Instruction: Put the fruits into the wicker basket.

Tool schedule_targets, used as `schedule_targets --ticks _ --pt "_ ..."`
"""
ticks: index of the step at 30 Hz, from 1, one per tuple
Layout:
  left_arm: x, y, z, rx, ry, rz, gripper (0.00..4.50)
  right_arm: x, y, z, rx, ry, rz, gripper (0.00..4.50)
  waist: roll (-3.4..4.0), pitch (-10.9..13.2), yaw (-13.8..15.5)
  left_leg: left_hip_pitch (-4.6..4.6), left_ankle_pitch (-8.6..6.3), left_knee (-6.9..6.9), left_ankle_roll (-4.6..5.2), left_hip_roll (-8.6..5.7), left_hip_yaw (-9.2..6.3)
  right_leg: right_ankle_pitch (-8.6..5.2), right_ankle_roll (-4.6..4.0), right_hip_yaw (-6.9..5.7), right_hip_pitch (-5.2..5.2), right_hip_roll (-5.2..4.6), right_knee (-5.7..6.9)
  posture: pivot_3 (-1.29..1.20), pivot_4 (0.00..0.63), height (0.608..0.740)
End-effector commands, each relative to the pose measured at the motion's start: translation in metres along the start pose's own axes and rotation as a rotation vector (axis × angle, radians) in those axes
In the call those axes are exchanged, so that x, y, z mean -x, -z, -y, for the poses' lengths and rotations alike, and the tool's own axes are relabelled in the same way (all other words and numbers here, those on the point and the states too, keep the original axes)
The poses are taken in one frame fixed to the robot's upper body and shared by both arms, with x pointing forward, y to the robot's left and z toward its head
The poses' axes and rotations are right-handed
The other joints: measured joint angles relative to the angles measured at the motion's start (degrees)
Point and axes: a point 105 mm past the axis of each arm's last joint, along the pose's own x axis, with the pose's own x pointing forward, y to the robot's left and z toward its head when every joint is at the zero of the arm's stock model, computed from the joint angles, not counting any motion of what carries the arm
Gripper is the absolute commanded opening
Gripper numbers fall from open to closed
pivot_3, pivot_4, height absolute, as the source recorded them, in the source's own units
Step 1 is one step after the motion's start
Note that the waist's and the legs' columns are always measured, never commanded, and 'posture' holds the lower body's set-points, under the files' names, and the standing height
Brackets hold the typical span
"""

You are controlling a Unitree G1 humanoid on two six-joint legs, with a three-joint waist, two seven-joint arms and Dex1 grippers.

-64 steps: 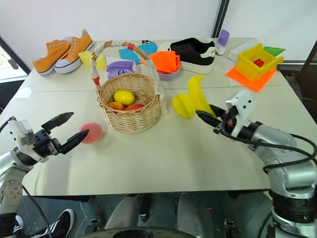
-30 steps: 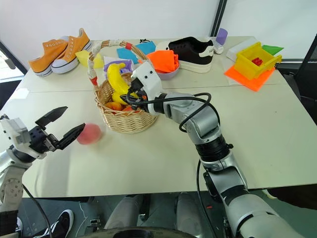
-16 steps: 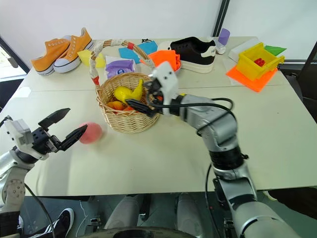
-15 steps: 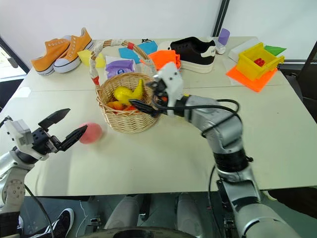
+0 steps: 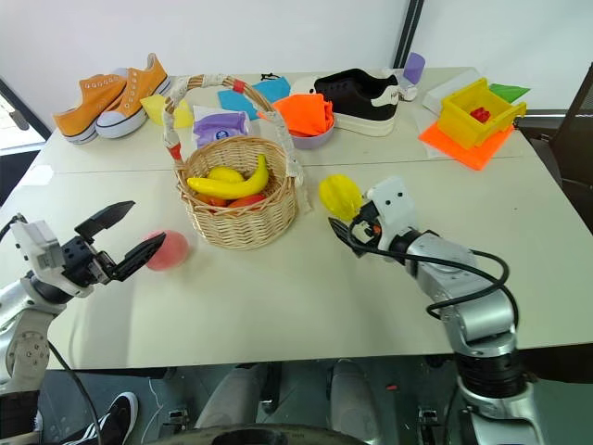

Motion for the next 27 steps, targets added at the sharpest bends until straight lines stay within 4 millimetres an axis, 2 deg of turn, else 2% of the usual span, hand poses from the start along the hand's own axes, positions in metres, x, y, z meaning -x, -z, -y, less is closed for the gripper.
schedule_targets --ticks 1,7,10,16,17,19,22,23,27 --pt "-0.005 -0.011 0.017 0.027 0.116 0.004 4.50 -0.015 -0.013 0.013 -0.010 0.101 0.012 4.47 0.00 0.00 0.01 0.00 0.00 0.02 0.00 -0.01 0.00 0.00 0.00 0.00 0.00 0.00 0.00 0.00 0.150 0.740" --pt "0.003 -0.013 0.039 0.082 0.210 -0.040 4.50 -0.030 0.000 0.024 -0.033 0.140 -0.074 4.47 0.00 0.00 0.11 -0.01 0.00 -0.06 0.00 -0.02 0.00 0.00 0.00 -0.02 -0.01 -0.01 -0.07 0.00 0.150 0.740" --pt "0.004 -0.016 0.043 0.084 0.206 -0.037 4.50 -0.034 0.003 0.031 -0.047 0.163 -0.097 4.47 0.02 0.02 0.04 -0.01 0.00 -0.04 0.00 -0.02 0.01 0.00 0.00 0.00 0.00 -0.01 -0.03 0.00 0.150 0.740" --pt "0.004 -0.012 0.044 0.074 0.172 -0.037 4.50 -0.039 0.012 0.026 -0.183 0.131 -0.133 4.47 0.02 0.01 -0.02 0.01 0.00 -0.03 0.01 -0.02 0.01 0.00 0.00 0.01 0.00 0.00 0.01 0.00 0.150 0.740" --pt "0.004 -0.012 0.043 0.071 0.168 -0.037 4.50 -0.040 0.012 0.025 -0.206 0.125 -0.132 3.97 0.02 0.01 -0.02 0.01 0.01 -0.03 0.01 -0.02 0.01 0.00 0.00 0.00 0.00 0.01 0.02 0.00 0.150 0.740" --pt "0.004 -0.012 0.043 0.069 0.159 -0.032 4.50 -0.040 0.011 0.025 -0.221 0.123 -0.134 3.29 0.02 0.01 0.00 0.01 0.01 -0.03 0.01 -0.02 0.01 0.00 0.00 0.01 0.00 0.01 0.03 0.00 0.150 0.740" --pt "0.002 -0.012 0.039 0.054 0.144 -0.029 4.50 -0.038 0.005 0.029 -0.190 0.140 -0.113 1.76 0.02 0.01 0.13 0.01 0.01 -0.02 0.01 -0.03 0.01 0.00 0.00 -0.01 -0.01 0.01 0.01 0.00 0.150 0.740" --pt "0.002 -0.012 0.039 0.052 0.142 -0.029 4.50 -0.038 0.003 0.030 -0.189 0.141 -0.106 1.64 0.02 0.01 0.13 0.01 0.00 -0.02 0.01 -0.03 0.01 0.00 0.00 -0.01 -0.02 0.00 0.01 0.00 0.150 0.740" --pt "0.004 -0.011 0.037 0.055 0.132 -0.034 4.50 -0.020 -0.008 0.034 -0.155 0.089 -0.069 1.64 0.03 0.02 0.17 0.00 0.01 -0.02 0.01 -0.03 0.02 0.00 0.00 0.00 0.00 0.00 0.01 0.00 0.150 0.740"
